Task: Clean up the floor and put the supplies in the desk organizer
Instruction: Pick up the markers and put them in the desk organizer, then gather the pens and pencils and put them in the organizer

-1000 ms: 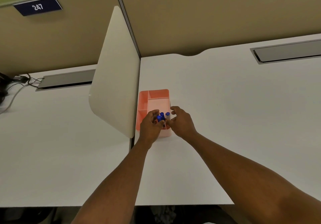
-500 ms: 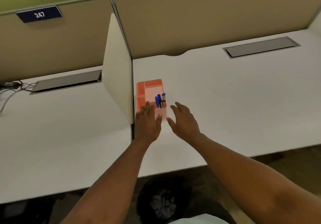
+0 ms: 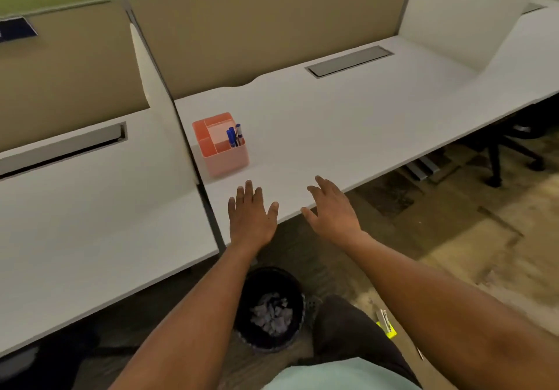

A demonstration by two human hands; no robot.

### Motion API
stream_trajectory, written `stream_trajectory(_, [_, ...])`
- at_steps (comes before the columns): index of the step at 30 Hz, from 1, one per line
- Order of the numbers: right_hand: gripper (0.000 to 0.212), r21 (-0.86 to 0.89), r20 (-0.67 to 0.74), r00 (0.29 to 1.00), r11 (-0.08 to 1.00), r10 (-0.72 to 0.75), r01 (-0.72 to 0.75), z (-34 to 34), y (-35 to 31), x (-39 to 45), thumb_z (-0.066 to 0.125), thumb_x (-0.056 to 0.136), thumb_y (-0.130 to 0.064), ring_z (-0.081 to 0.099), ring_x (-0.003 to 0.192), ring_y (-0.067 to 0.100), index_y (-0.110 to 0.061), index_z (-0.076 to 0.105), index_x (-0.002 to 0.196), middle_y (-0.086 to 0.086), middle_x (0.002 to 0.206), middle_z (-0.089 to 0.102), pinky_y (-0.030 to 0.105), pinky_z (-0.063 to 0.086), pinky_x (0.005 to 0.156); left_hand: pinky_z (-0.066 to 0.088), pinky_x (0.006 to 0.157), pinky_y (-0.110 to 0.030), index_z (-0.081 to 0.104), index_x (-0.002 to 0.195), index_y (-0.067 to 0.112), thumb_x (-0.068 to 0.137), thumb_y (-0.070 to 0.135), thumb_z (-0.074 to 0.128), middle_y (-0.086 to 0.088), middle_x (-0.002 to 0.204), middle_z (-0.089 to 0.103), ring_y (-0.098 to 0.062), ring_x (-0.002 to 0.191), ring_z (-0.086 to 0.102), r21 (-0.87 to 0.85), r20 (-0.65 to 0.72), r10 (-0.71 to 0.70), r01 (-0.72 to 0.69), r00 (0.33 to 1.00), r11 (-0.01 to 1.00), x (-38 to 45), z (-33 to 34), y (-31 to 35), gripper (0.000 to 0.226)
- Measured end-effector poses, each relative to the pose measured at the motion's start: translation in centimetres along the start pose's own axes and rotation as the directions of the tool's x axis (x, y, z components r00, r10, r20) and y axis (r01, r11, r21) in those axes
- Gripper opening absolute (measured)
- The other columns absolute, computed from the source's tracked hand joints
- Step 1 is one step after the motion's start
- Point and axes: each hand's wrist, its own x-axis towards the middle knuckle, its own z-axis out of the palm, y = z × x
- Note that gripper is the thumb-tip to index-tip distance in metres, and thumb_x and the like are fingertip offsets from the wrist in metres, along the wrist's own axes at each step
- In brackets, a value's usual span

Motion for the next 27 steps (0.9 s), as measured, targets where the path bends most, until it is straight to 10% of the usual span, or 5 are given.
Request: stream_trajectory(27, [0.029,0.076,0.156,0.899,0.903,0.408,-0.423,0.8,25.6,-16.5,0.056,0.091,-0.028,0.054,0.114,0.029,-0.012,0.063,0.114,0.008,0.12,0.064,0.036,0.04,0.097,0.023,0.119,-0.039,0.053,0.133,0.008,0.093,0.027,0.053,-0.015,0.151,0.04,-0.029,0.142,0.032,-0.177,0.324,0.21,-0.159,0.922,0.971,-6.6,17.7,16.9,0.044])
